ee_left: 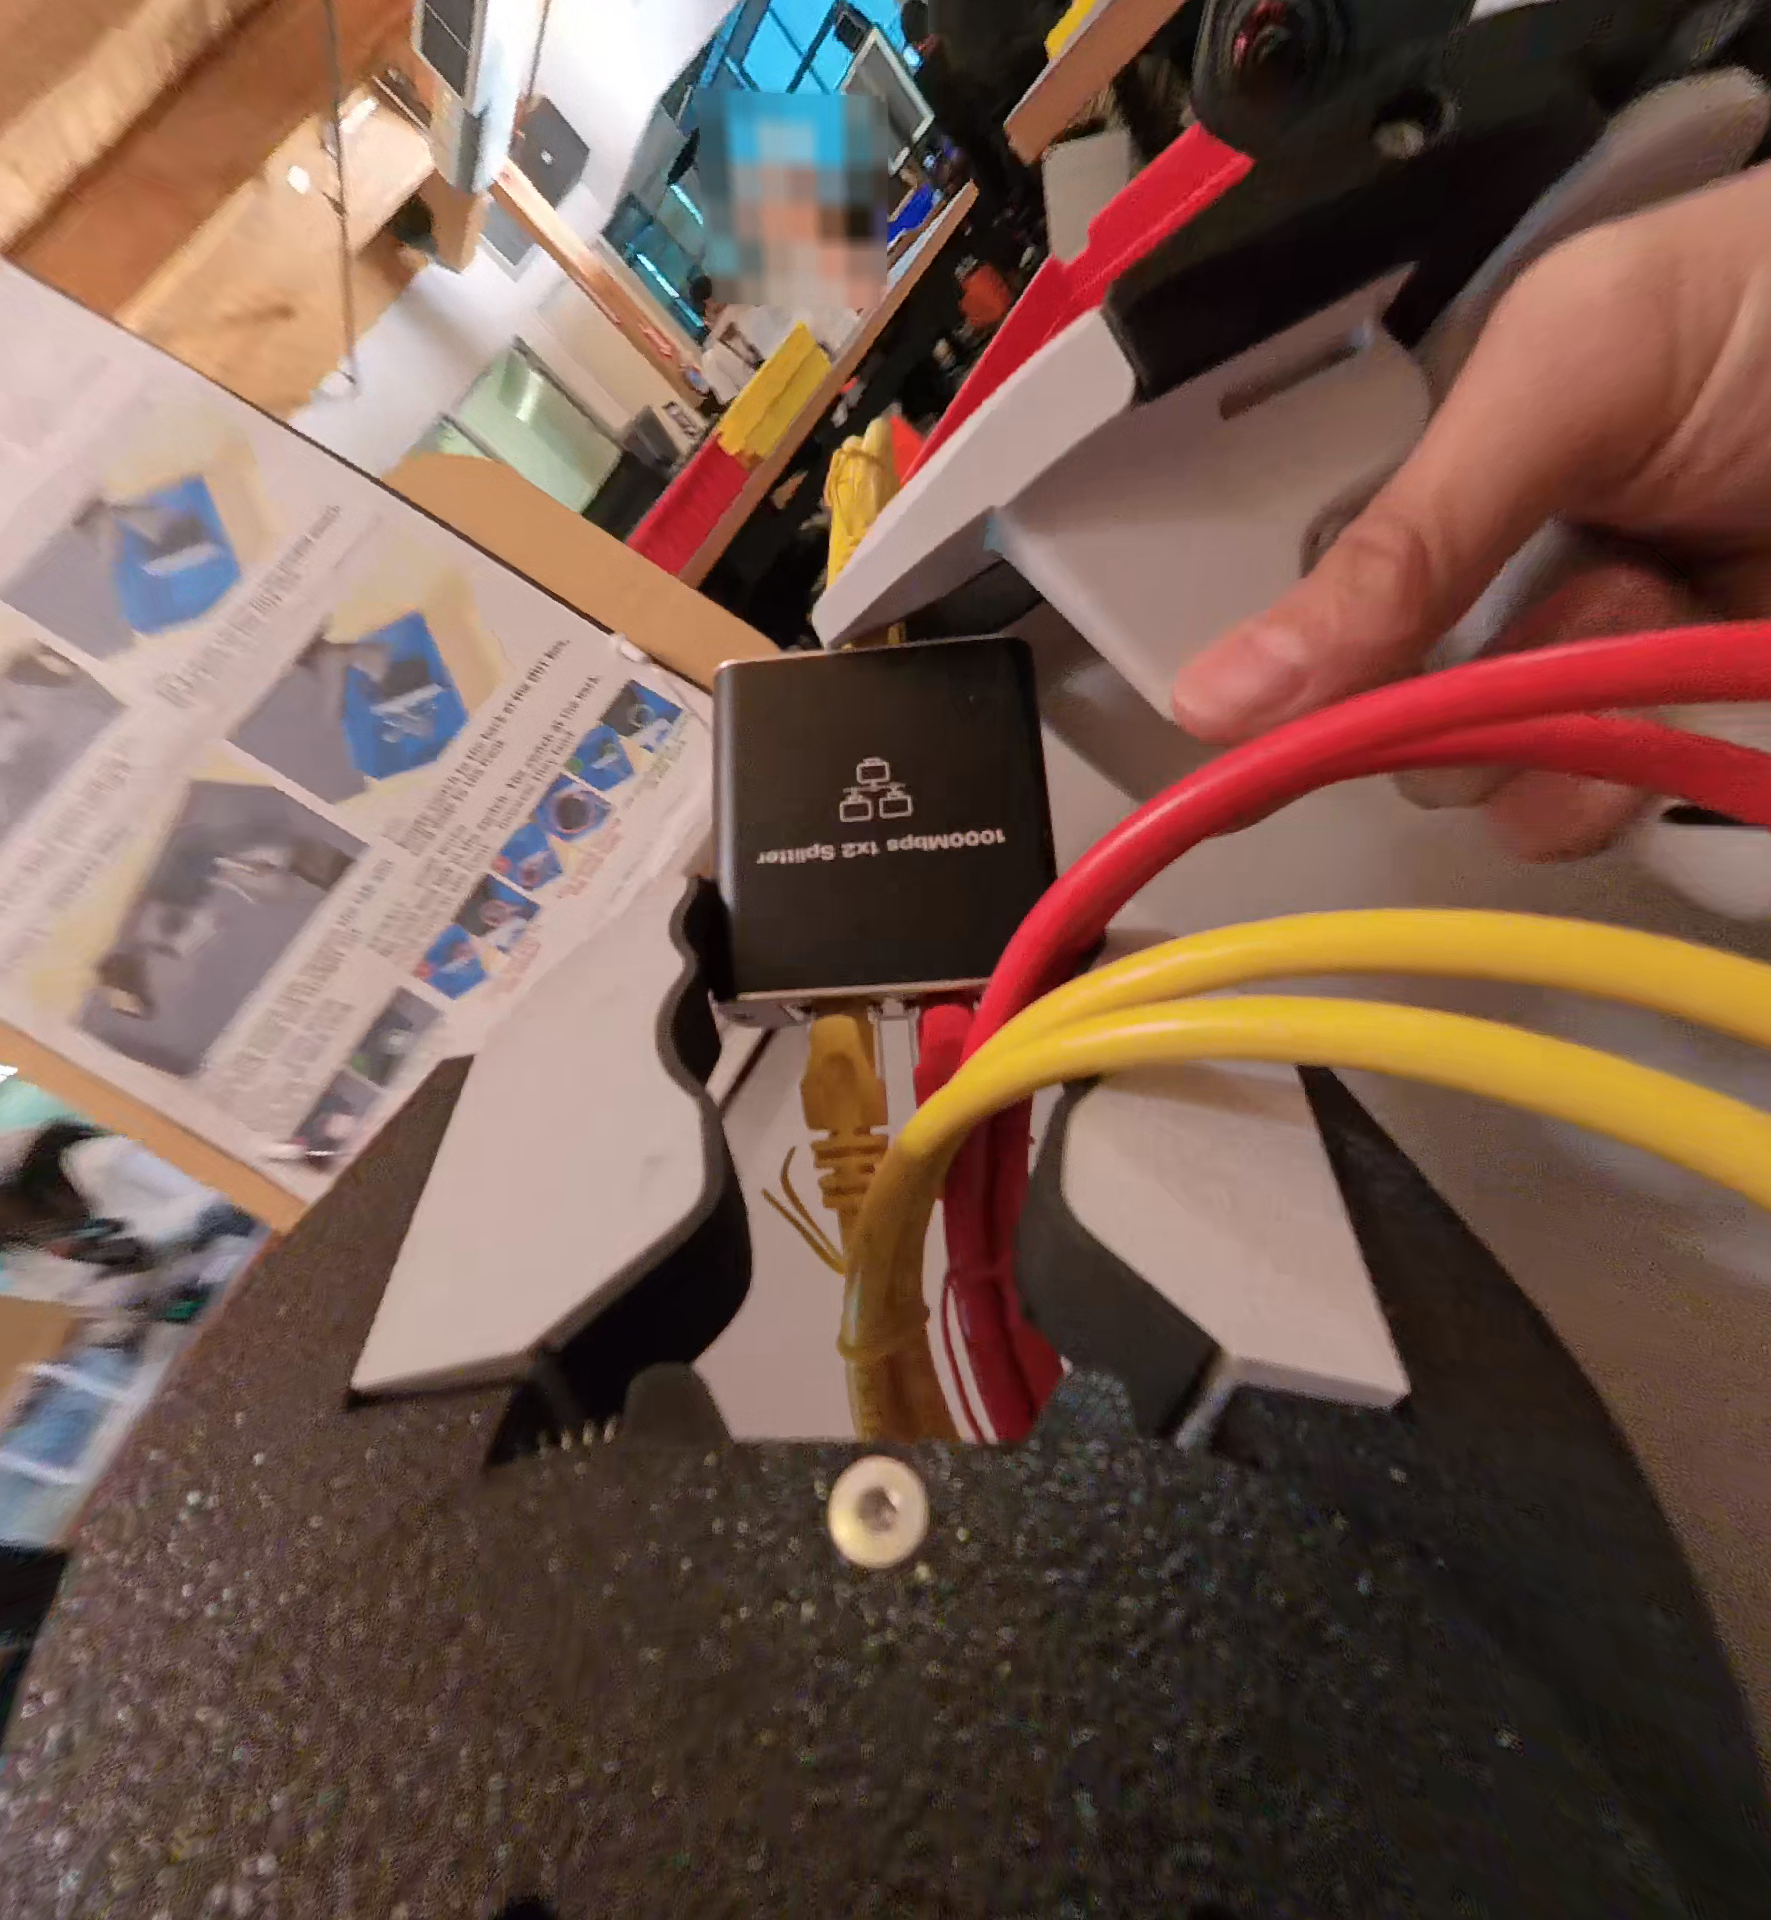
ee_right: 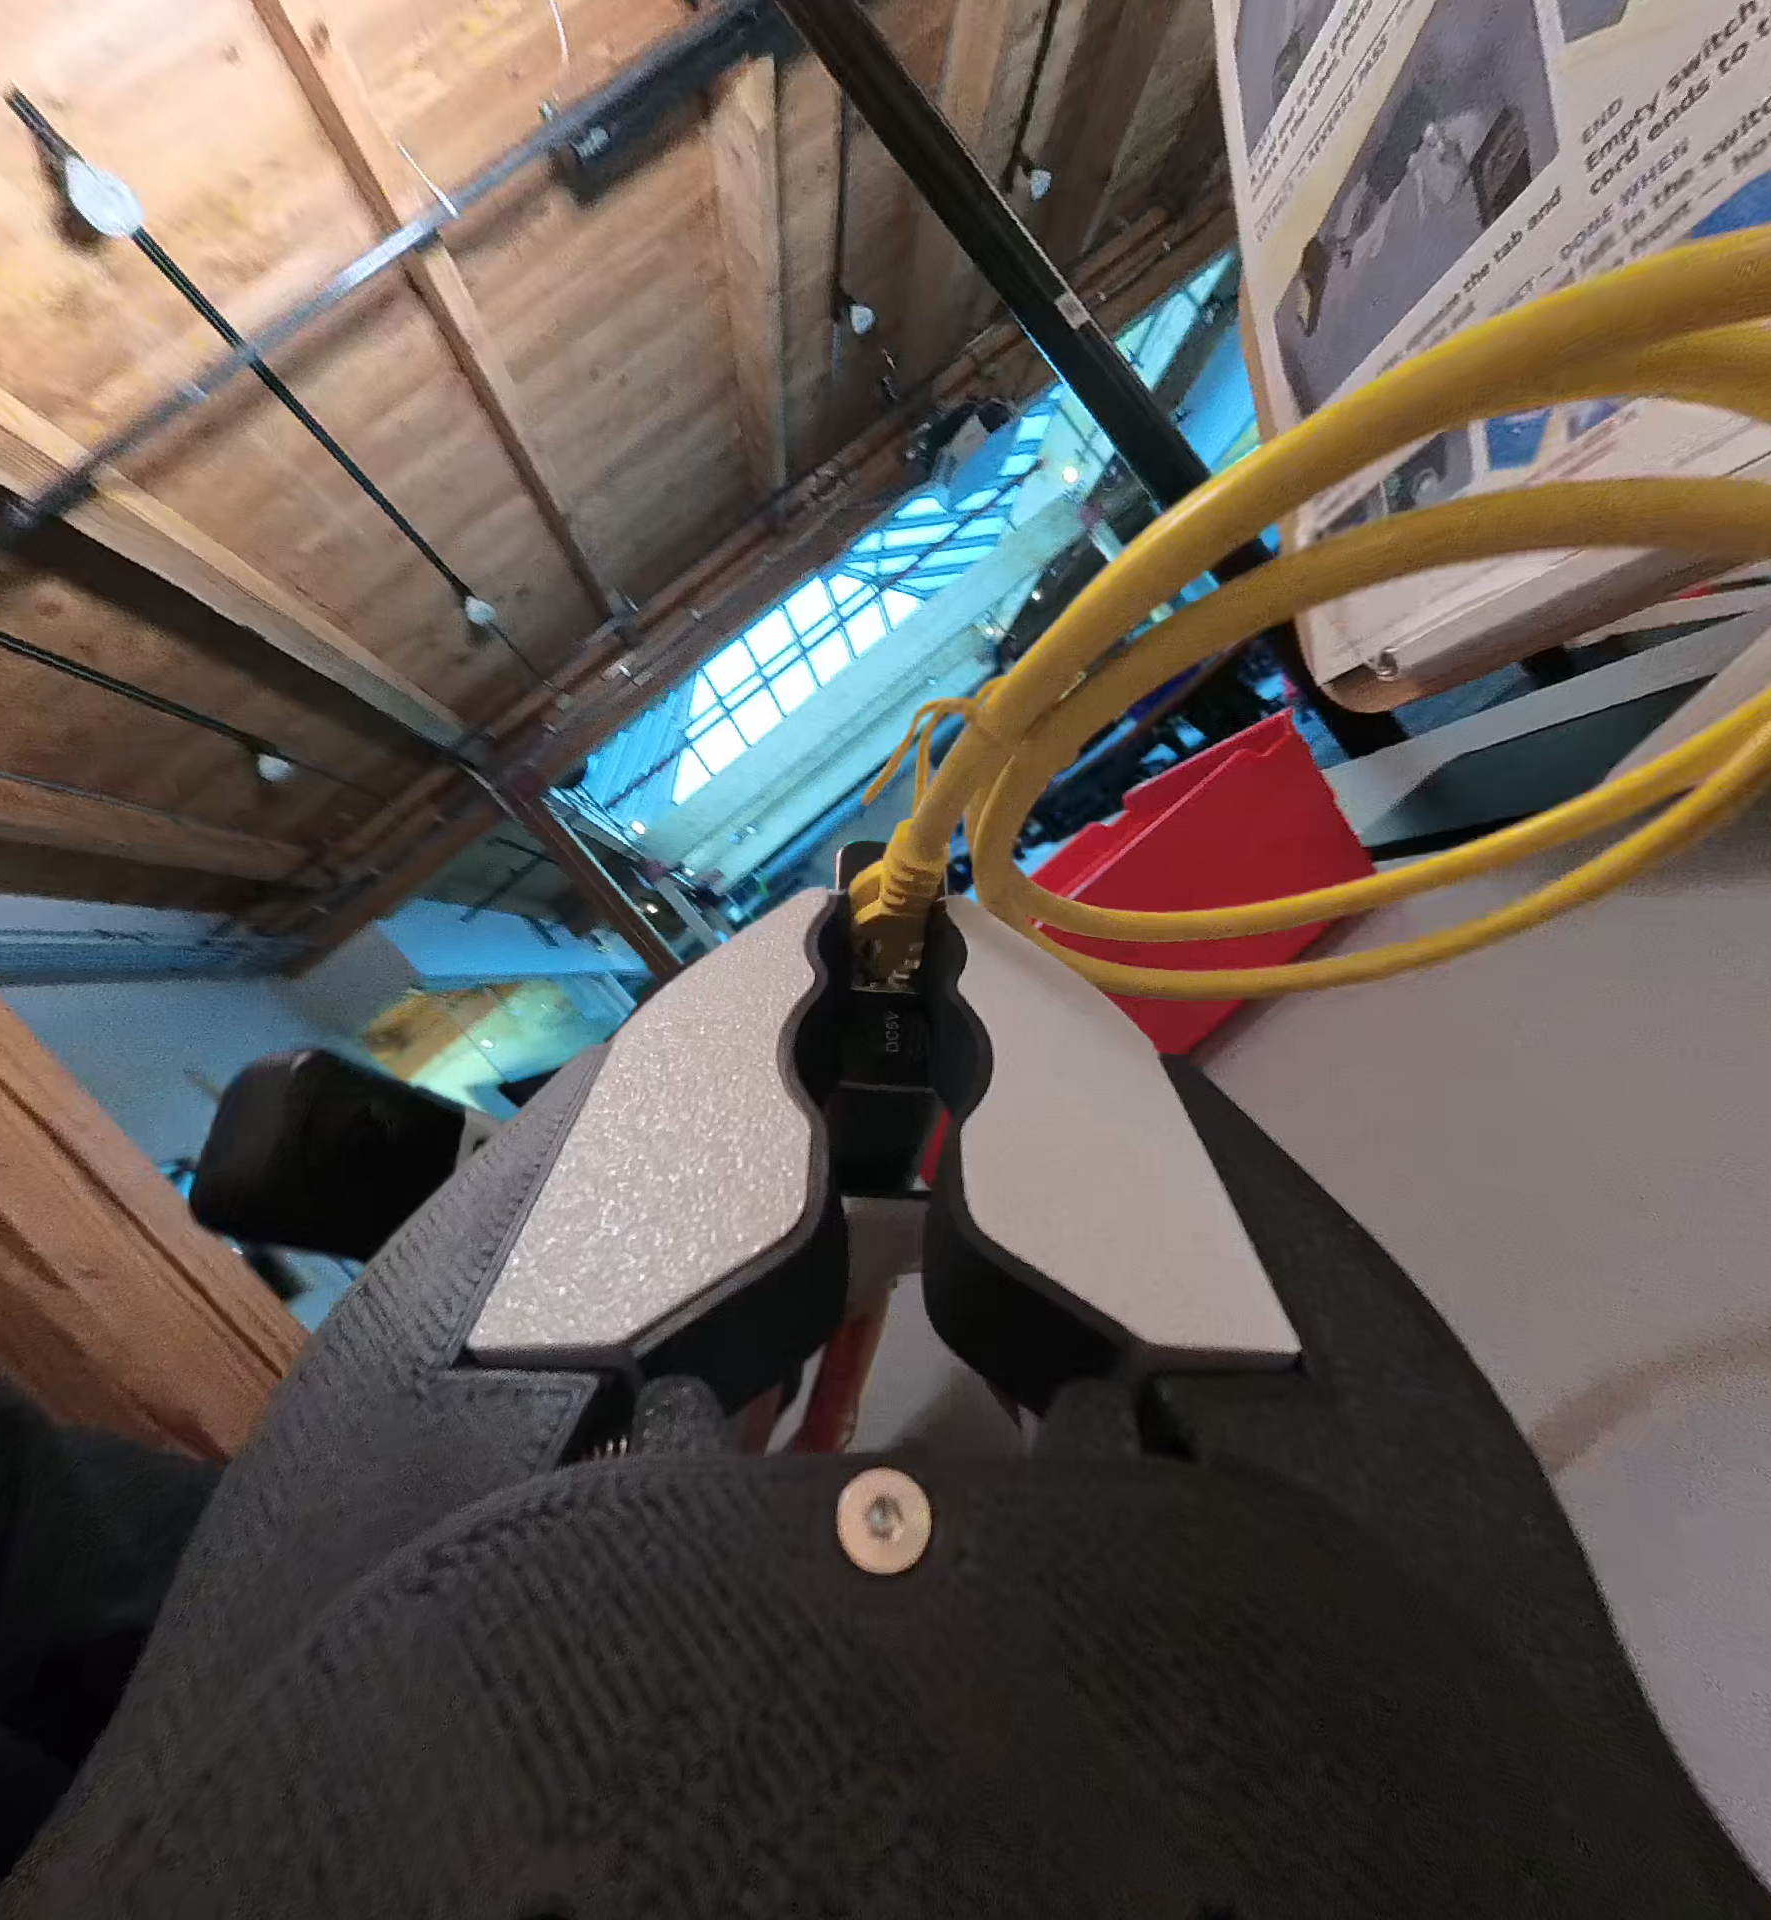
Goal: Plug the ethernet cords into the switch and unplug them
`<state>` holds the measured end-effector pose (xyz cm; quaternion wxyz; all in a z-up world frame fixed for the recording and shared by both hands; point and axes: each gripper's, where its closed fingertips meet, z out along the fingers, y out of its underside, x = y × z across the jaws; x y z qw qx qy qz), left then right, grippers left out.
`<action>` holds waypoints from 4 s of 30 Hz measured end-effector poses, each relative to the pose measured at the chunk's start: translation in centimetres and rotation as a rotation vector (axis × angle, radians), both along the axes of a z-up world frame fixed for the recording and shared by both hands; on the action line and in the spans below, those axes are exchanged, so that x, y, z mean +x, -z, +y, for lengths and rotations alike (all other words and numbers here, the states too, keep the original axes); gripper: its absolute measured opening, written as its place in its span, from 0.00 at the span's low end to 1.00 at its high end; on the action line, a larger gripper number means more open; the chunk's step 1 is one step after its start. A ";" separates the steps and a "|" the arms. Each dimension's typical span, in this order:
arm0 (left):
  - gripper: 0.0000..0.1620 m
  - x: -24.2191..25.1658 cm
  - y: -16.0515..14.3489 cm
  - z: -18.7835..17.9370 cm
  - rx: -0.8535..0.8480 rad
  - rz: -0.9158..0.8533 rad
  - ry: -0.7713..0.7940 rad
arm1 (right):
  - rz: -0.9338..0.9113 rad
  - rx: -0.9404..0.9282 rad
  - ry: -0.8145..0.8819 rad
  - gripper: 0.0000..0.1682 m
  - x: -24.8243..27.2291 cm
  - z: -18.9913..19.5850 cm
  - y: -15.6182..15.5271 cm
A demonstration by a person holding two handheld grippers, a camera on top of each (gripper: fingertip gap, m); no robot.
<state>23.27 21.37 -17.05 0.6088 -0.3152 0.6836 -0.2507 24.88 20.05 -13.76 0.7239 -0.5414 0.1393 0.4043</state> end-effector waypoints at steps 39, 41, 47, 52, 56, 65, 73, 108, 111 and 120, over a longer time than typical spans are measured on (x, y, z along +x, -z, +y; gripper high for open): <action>0.39 -1.5 -0.9 3.6 -0.274 -0.090 -0.044 | -1.280 -1.725 0.169 0.09 24.8 -26.4 9.2; 0.39 -1.6 -1.0 3.6 -0.278 -0.090 -0.043 | -1.310 -1.729 0.212 0.16 25.5 -26.0 9.0; 0.39 -1.6 -1.2 3.3 -0.333 -0.102 -0.015 | -1.101 -1.350 0.515 0.40 22.0 -22.7 1.9; 0.39 -1.3 -1.9 1.5 -0.287 -0.111 0.022 | -0.719 -0.607 0.258 0.45 7.6 -12.0 -1.9; 0.39 -1.2 -3.5 -0.7 -0.193 -0.155 0.040 | -0.416 -0.290 0.019 0.43 -0.6 -5.6 -2.8; 0.40 -1.1 -5.2 -3.4 -0.060 -0.207 0.066 | -0.465 -0.172 -0.145 0.16 -5.1 -1.6 -2.8; 0.45 -4.4 -6.6 -5.9 -0.376 0.048 0.473 | -0.772 -0.374 -0.378 0.15 -3.9 -5.3 -1.6; 0.15 0.4 -12.8 -1.9 -0.908 -0.136 0.184 | -0.848 -0.415 0.555 0.42 -1.0 -0.5 -4.6; 0.15 0.3 -12.9 -1.8 -0.875 -0.138 0.160 | -0.770 -0.372 0.512 0.40 -1.5 -0.4 -4.4; 0.15 0.6 -11.0 -2.1 -0.823 -0.042 0.092 | -0.933 -0.528 0.278 0.56 -5.1 -1.6 -0.8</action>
